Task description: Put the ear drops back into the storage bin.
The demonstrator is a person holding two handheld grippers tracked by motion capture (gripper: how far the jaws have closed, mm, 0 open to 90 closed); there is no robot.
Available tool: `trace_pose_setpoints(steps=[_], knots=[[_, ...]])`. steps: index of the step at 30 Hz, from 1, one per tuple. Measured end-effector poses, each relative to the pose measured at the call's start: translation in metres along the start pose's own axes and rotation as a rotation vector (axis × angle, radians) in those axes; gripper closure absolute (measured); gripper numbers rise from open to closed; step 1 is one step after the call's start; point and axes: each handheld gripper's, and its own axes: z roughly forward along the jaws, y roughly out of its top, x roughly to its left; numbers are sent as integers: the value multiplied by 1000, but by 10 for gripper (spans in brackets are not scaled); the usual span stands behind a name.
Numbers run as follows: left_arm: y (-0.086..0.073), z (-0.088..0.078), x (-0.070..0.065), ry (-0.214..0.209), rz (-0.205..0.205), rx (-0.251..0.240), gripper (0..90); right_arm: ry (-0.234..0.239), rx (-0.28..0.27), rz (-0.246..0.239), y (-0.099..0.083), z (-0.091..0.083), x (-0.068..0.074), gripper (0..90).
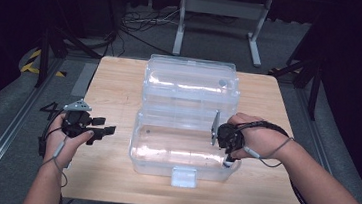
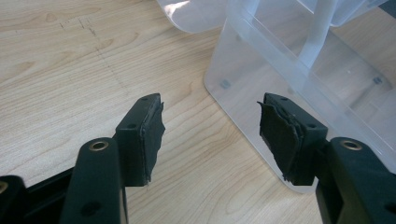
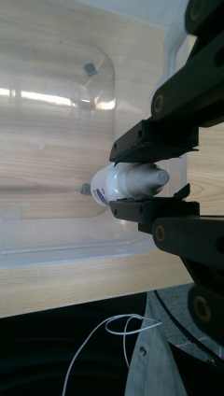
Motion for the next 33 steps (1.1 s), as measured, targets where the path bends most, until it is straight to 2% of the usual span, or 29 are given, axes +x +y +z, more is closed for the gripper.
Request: trace_pose_setpoints(steps=[14,20,33], knots=[[-1,1,0,-1,-2,7,393,19,5,-2,-2,25,-4,715],[-1,2,1,0,-5,8,393,19,-9,3,-2,31,-4,715],[-2,2,2,0,-5,11,392,27,-1,4,-1,38,-5,714]])
